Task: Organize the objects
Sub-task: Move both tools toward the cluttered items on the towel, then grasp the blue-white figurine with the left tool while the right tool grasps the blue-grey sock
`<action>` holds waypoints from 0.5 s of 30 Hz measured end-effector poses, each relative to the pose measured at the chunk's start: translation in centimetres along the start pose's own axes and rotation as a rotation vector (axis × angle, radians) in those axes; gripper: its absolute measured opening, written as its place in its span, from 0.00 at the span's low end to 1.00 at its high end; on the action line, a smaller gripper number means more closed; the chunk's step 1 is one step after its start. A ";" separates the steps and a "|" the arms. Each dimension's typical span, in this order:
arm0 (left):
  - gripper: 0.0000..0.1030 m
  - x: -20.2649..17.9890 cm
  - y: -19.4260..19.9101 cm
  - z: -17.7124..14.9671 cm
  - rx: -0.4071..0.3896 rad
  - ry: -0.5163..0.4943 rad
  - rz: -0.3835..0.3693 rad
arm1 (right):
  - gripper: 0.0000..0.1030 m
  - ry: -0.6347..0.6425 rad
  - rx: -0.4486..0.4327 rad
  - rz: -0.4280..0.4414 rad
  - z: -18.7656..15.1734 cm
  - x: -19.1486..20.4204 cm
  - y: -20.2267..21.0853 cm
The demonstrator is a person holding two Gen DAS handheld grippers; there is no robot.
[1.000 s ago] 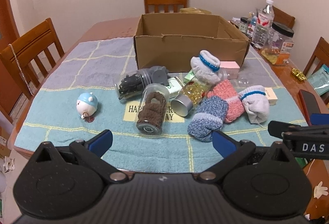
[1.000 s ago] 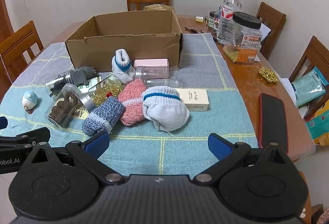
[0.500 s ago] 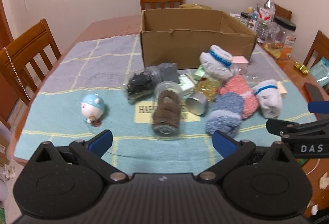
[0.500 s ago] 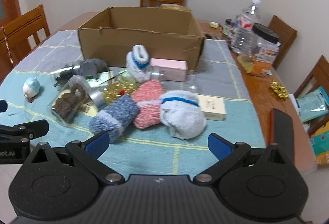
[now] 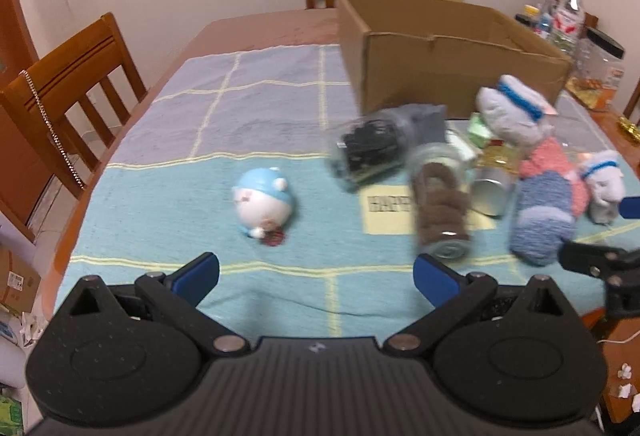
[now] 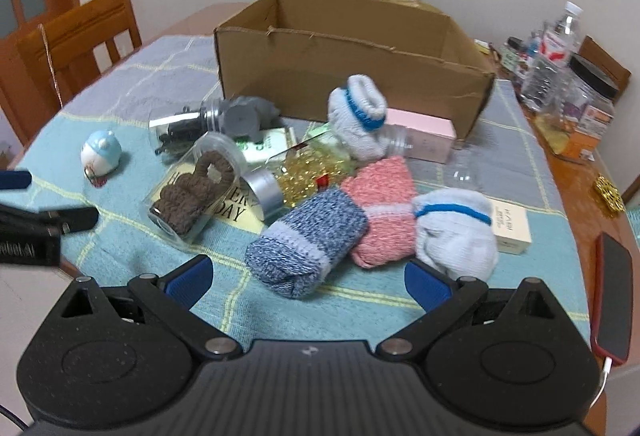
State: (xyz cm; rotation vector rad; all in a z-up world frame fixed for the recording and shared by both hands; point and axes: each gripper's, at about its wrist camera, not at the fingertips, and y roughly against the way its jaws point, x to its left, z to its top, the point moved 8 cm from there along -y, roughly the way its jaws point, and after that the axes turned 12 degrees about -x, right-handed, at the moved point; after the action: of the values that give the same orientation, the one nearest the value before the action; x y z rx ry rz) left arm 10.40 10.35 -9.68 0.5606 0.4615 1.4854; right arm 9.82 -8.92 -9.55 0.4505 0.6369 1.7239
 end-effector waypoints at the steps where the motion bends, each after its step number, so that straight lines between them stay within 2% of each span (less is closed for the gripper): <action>1: 0.99 0.6 -0.4 0.0 0.002 0.001 0.003 | 1.00 0.012 0.006 0.003 0.0 0.2 -0.3; 8: 0.99 3.2 -3.5 -0.3 0.021 -0.003 -0.003 | 1.00 0.097 0.058 0.005 -0.4 0.6 -1.8; 12: 0.97 4.0 -5.1 -0.1 0.008 -0.031 -0.047 | 1.00 0.117 0.067 0.004 -0.2 0.9 -2.0; 15: 0.87 4.3 -6.2 0.1 0.002 -0.040 -0.093 | 1.00 0.130 0.076 -0.006 -0.2 1.2 -2.1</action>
State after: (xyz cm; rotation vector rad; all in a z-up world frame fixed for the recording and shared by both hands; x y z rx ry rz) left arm 15.55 14.66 -13.12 0.5624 0.4521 1.3826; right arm 11.04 -7.43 -11.09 0.3910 0.7984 1.7382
